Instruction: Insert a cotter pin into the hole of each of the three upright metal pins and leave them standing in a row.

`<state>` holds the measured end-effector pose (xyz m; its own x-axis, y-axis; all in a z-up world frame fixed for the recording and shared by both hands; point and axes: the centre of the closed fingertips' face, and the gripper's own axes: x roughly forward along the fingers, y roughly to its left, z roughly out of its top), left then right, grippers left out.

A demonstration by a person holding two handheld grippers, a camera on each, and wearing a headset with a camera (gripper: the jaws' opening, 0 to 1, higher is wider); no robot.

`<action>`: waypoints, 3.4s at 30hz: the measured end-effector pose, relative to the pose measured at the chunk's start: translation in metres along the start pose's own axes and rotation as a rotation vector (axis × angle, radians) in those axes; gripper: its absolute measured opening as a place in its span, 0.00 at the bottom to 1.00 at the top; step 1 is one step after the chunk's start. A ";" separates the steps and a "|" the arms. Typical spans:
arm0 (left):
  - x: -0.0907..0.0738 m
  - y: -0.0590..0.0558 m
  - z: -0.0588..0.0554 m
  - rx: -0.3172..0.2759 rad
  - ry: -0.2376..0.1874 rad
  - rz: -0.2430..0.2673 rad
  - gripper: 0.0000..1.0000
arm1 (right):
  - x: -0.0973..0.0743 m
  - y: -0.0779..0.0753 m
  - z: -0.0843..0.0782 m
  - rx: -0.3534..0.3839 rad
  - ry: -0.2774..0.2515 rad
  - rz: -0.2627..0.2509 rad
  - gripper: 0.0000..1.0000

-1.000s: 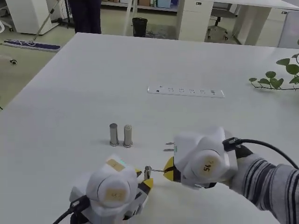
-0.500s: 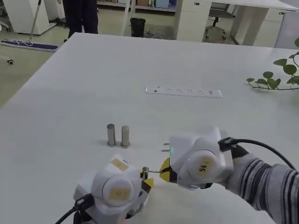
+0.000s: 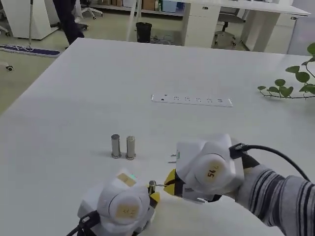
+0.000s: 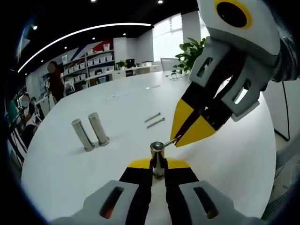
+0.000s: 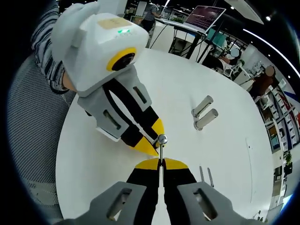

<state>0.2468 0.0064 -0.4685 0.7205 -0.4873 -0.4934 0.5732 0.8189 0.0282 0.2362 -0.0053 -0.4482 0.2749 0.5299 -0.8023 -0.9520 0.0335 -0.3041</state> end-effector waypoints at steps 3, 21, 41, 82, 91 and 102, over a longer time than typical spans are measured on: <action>0.000 0.000 0.000 -0.015 -0.001 0.001 0.05 | 0.001 0.001 0.002 -0.012 0.001 -0.002 0.00; 0.003 -0.001 0.000 -0.053 -0.010 0.020 0.05 | 0.006 -0.002 0.011 0.015 -0.030 -0.010 0.00; 0.003 -0.001 -0.001 -0.057 -0.010 0.033 0.05 | -0.006 0.002 0.008 0.024 -0.035 -0.005 0.00; -0.010 0.081 0.001 -0.028 0.005 0.091 0.05 | -0.021 -0.014 -0.008 0.503 -0.220 -0.094 0.30; -0.015 0.109 -0.007 -0.042 0.017 0.114 0.05 | -0.020 -0.012 -0.010 0.552 -0.234 -0.093 0.32; -0.013 0.127 -0.013 -0.053 0.030 0.120 0.05 | -0.019 -0.008 -0.014 0.583 -0.234 -0.087 0.33</action>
<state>0.3055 0.1207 -0.4702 0.7704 -0.3762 -0.5148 0.4615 0.8861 0.0430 0.2409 -0.0271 -0.4377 0.3804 0.6735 -0.6338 -0.8626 0.5055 0.0194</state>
